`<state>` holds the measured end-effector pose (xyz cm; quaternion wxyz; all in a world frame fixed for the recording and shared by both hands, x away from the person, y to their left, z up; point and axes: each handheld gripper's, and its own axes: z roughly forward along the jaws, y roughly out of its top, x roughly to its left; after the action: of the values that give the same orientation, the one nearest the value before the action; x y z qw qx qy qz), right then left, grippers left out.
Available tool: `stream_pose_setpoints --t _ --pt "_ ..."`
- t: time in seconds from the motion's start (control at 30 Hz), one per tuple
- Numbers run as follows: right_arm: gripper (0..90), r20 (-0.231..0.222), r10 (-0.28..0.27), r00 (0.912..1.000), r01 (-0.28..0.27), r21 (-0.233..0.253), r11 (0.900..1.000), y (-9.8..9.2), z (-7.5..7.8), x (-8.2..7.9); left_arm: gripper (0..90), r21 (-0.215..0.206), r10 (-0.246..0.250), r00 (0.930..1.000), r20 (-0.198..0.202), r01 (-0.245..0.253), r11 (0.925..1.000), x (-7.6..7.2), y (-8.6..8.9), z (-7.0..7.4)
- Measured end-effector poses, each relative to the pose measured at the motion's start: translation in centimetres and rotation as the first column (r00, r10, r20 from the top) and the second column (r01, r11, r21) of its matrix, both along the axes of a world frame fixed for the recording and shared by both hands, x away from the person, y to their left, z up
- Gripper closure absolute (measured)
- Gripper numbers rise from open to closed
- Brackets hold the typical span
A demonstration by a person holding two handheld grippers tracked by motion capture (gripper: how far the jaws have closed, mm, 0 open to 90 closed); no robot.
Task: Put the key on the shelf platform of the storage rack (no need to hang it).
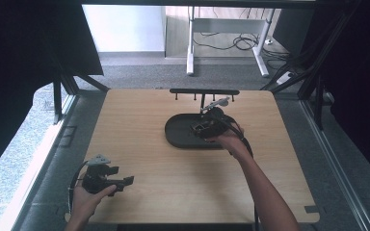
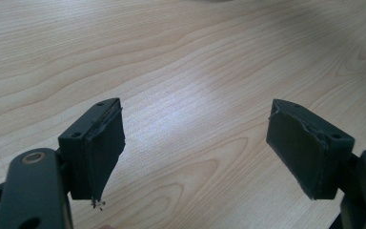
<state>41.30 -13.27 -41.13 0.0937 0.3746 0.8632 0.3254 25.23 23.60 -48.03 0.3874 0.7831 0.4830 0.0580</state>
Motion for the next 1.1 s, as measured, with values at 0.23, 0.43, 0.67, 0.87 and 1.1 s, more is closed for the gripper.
stream_pose_setpoints --t 0.23,0.43,0.67,0.87,1.1 --pt "49.9 0.000 -0.030 0.9996 0.030 0.000 1.000 -0.4 -0.5 0.9 20.7 0.000 0.000 1.0000 0.000 0.000 1.0000 0.0 -0.1 0.0" --pt "49.8 0.006 -0.055 0.9984 0.055 -0.009 0.998 -0.7 -0.8 1.4 20.7 0.001 -0.001 1.0000 -0.001 0.001 1.0000 0.0 -0.1 -0.1" --pt "49.8 0.011 -0.083 0.9965 0.084 -0.011 0.996 -0.9 -1.3 2.2 20.7 0.001 -0.001 1.0000 -0.001 0.001 1.0000 0.0 -0.1 -0.1" --pt "49.8 0.016 -0.115 0.9933 0.115 -0.019 0.993 -1.2 -1.7 2.8 20.7 0.000 -0.001 1.0000 -0.001 0.001 1.0000 0.0 -0.1 -0.1" --pt "49.8 0.025 -0.144 0.9893 0.145 -0.033 0.989 -1.3 -2.4 3.5 20.7 0.000 -0.001 1.0000 -0.001 0.001 1.0000 0.0 -0.1 -0.1"
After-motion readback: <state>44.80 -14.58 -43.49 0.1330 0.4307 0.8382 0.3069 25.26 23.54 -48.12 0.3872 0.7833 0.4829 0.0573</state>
